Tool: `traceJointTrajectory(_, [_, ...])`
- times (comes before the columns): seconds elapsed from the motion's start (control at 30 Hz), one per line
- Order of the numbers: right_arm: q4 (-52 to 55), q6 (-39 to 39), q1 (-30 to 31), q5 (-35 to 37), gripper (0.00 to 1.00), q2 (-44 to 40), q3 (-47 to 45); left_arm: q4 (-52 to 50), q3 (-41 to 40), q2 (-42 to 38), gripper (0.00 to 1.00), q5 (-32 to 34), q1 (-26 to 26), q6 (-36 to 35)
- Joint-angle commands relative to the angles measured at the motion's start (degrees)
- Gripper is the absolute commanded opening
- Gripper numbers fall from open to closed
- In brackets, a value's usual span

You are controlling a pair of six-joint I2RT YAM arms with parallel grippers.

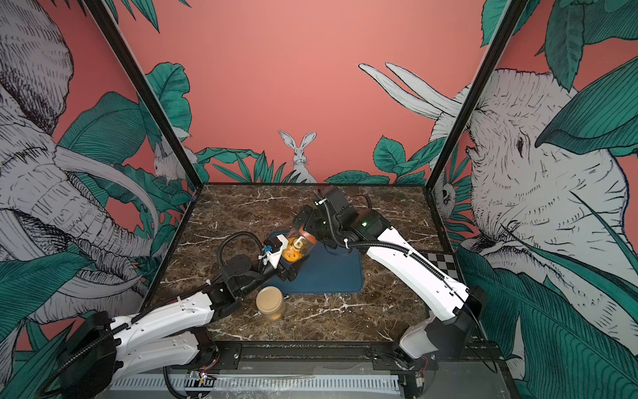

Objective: Pour the cookies out of the jar
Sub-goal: Unscrew the lid from the jar.

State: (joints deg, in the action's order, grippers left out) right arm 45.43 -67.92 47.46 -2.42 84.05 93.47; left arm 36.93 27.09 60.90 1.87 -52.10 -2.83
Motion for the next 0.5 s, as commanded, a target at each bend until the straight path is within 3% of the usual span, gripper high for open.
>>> traceJointTrajectory(0.0, [-1.4,-8.47,-0.08,1.27,0.99,-0.37,-0.45,7.95,2.09,-2.64,0.0,0.57,-0.37,-0.69])
traceJointTrajectory(0.27, [4.07,-6.25,-0.13,4.04,0.99,-1.48,1.14,9.1,1.53,-2.98,0.0,1.05,-0.39,-0.42])
traceJointTrajectory(0.47, [1.92,-6.43,-0.17,3.3,0.99,-1.96,-0.4,9.87,1.14,-2.99,0.0,1.46,-0.38,0.29])
